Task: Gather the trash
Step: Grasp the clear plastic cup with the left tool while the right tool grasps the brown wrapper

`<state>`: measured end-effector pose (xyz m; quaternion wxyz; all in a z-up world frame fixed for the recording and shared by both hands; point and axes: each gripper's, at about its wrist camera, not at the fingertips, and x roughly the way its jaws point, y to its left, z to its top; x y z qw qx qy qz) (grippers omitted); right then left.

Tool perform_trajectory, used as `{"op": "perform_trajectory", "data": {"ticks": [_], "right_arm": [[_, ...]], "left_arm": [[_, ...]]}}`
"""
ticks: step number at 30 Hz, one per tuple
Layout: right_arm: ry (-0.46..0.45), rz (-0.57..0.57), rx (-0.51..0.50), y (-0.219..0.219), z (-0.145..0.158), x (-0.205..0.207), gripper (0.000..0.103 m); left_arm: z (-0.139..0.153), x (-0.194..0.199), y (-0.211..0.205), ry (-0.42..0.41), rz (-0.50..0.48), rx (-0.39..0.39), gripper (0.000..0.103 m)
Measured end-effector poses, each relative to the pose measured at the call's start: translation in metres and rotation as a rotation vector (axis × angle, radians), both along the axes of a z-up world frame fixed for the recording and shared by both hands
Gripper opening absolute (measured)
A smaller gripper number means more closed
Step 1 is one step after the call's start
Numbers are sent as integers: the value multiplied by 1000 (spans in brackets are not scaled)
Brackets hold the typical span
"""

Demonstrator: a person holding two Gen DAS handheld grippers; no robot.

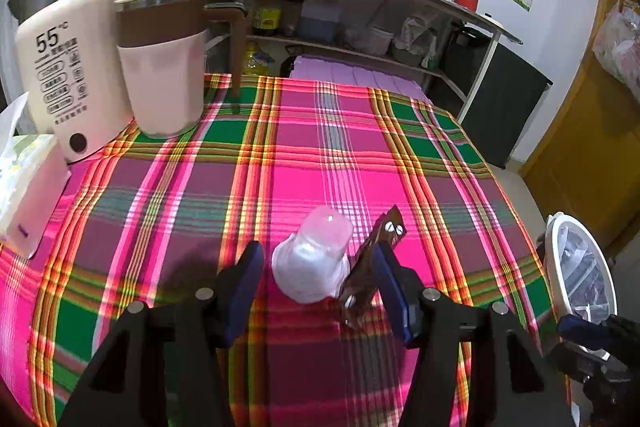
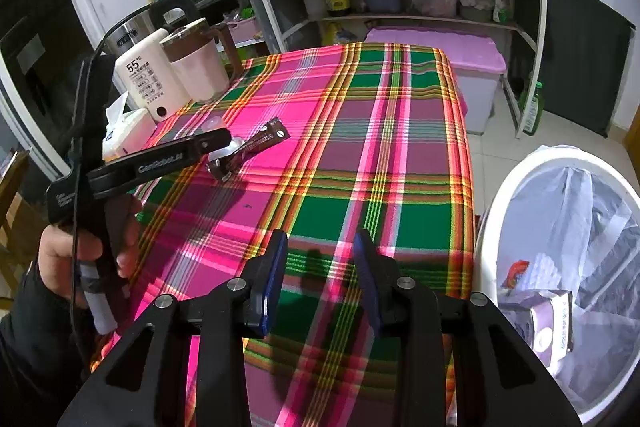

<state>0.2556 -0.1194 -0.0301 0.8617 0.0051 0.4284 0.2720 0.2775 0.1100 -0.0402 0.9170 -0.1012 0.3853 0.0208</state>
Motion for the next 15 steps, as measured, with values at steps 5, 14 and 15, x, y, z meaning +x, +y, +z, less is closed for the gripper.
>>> {"op": "perform_trajectory", "data": {"ticks": [5,14,15], "right_arm": [[6,0,-11,7,-1,5,36],[16,21,-10,32,0,13,36],[17,27,-11,38,0,14,36]], "left_arm": [[-5,7,-2,22,-9,7,33],[10,-20,11,-24,-11,-29,33],[11,-24,14,-30,-9,-32,33]]}}
